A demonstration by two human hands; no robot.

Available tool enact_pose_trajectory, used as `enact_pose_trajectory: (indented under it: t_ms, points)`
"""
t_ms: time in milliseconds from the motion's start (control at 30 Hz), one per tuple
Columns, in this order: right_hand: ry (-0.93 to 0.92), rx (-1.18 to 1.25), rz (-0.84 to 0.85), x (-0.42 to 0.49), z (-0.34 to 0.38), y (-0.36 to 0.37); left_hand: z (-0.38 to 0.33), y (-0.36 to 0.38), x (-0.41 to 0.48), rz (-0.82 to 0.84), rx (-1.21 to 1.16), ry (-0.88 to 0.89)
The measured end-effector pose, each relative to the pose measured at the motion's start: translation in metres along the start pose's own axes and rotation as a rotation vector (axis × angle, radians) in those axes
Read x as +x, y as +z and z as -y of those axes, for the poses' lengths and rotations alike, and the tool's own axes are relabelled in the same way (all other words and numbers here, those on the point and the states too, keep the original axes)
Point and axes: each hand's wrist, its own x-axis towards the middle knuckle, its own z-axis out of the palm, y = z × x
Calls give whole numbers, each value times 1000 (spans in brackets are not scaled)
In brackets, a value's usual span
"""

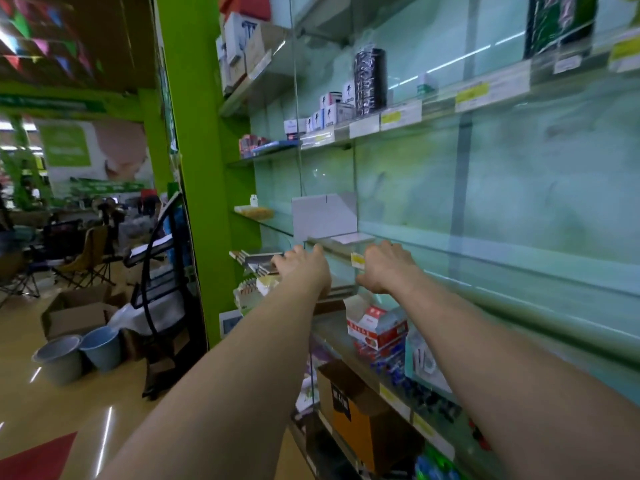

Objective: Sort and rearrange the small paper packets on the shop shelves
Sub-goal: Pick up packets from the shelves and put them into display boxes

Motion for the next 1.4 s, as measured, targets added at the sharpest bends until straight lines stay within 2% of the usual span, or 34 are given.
enact_pose_trajectory:
  t_ms: [367,700,1067,1400]
  points:
    - [10,-50,-41,86,-28,-3,-9,-5,104,-64,-76,98]
    - [83,-80,20,179,-25,32,-3,10,223,-13,-211,273]
    - [111,-212,105,269,-9,75,-7,48,335,195,-382,454]
    - [163,-314,199,323,-12,114,-40,84,396,308,-434,612]
